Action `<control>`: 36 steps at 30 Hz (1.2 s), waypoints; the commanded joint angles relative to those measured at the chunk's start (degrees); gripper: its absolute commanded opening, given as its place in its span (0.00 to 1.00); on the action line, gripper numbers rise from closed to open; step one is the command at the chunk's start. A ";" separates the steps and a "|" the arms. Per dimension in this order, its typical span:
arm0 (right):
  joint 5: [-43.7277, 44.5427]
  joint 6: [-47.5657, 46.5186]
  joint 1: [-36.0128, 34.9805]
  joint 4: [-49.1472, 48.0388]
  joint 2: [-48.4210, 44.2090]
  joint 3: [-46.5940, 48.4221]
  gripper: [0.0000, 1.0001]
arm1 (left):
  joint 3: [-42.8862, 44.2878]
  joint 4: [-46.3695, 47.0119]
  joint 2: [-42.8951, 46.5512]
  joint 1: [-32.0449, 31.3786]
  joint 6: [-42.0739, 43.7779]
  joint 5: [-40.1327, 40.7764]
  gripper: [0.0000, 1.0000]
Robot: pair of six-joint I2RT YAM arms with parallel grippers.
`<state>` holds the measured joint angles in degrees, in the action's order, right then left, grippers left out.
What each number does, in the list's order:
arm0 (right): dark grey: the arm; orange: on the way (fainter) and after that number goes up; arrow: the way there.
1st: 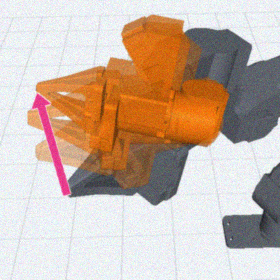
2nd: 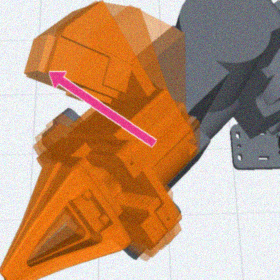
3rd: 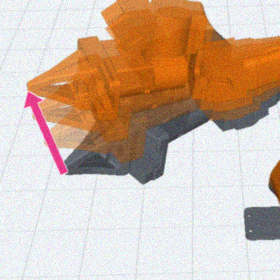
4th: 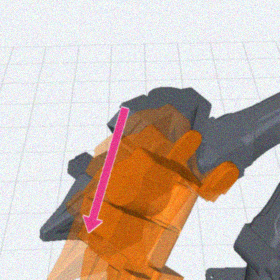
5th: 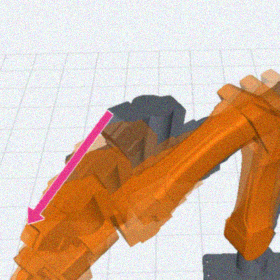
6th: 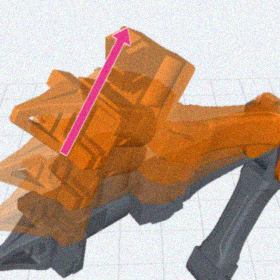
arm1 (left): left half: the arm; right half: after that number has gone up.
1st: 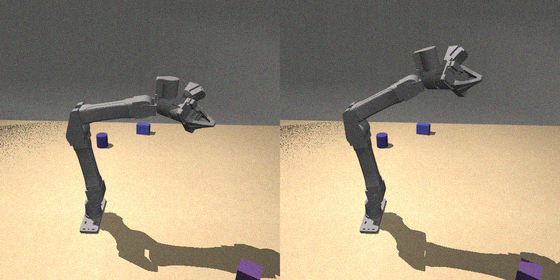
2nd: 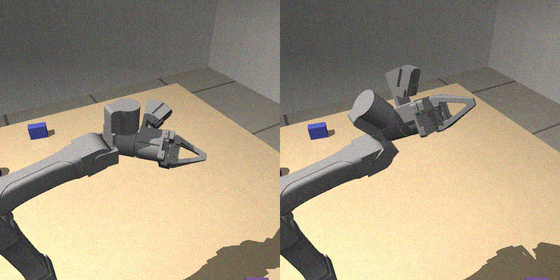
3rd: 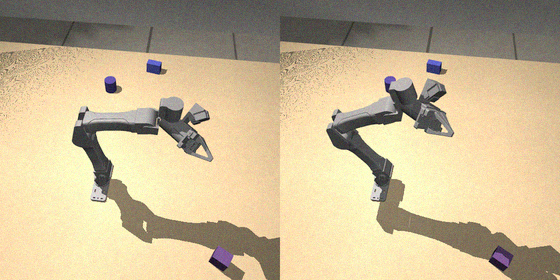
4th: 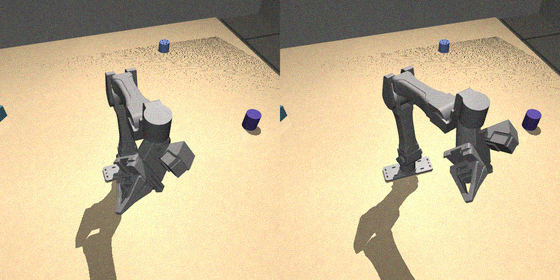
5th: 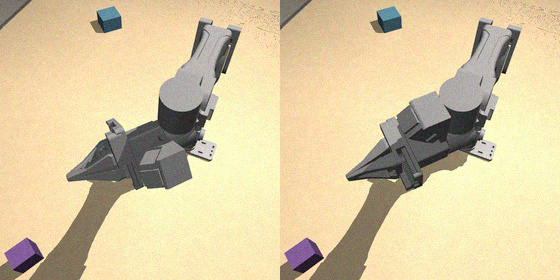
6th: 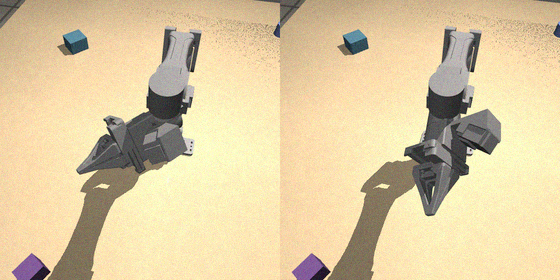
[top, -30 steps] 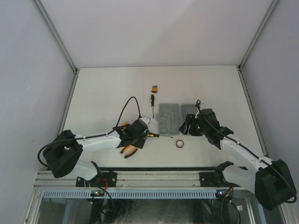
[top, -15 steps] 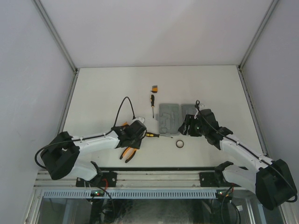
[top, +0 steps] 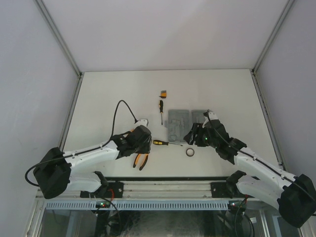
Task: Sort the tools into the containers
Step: Pick up the pliers at the center of the board.
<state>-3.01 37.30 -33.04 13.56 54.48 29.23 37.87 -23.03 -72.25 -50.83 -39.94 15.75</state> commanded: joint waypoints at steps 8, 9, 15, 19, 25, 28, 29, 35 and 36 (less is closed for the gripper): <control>4.34 5.50 -18.40 -23.12 -1.37 -6.56 0.63 | -0.10 9.76 6.56 0.28 -2.85 -3.74 0.06; 4.96 5.77 -20.08 -24.91 -0.98 -7.32 0.63 | 0.07 10.02 7.03 0.23 -2.98 -4.06 0.06; 5.05 6.38 -24.72 -36.03 2.37 -8.74 0.64 | -0.19 13.07 10.80 0.29 -5.33 -7.70 0.06; 3.53 7.04 -25.48 -41.77 4.76 -8.76 0.65 | -1.09 16.80 13.18 0.23 -7.16 -11.76 0.06; -0.55 6.10 -25.41 -49.00 6.25 -8.87 0.69 | -2.03 21.53 16.79 0.29 -7.46 -16.18 0.06; -1.33 5.13 -25.47 -49.50 4.55 -8.87 0.73 | -1.92 22.34 19.27 0.28 -6.58 -17.20 0.06; -1.23 4.89 -25.41 -48.90 3.87 -8.89 0.75 | -1.84 22.47 19.98 0.29 -6.30 -17.38 0.06; -3.76 2.23 -24.78 -45.54 -0.53 -8.49 0.80 | -1.83 23.97 24.28 0.28 -5.09 -19.76 0.06; -4.55 1.77 -24.73 -45.45 -1.37 -8.49 0.83 | -1.71 24.43 24.88 0.29 -4.92 -20.49 0.06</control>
<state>-4.62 42.11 -57.84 -30.39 56.21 20.16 36.29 -5.45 -50.85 -50.81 -45.76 -1.08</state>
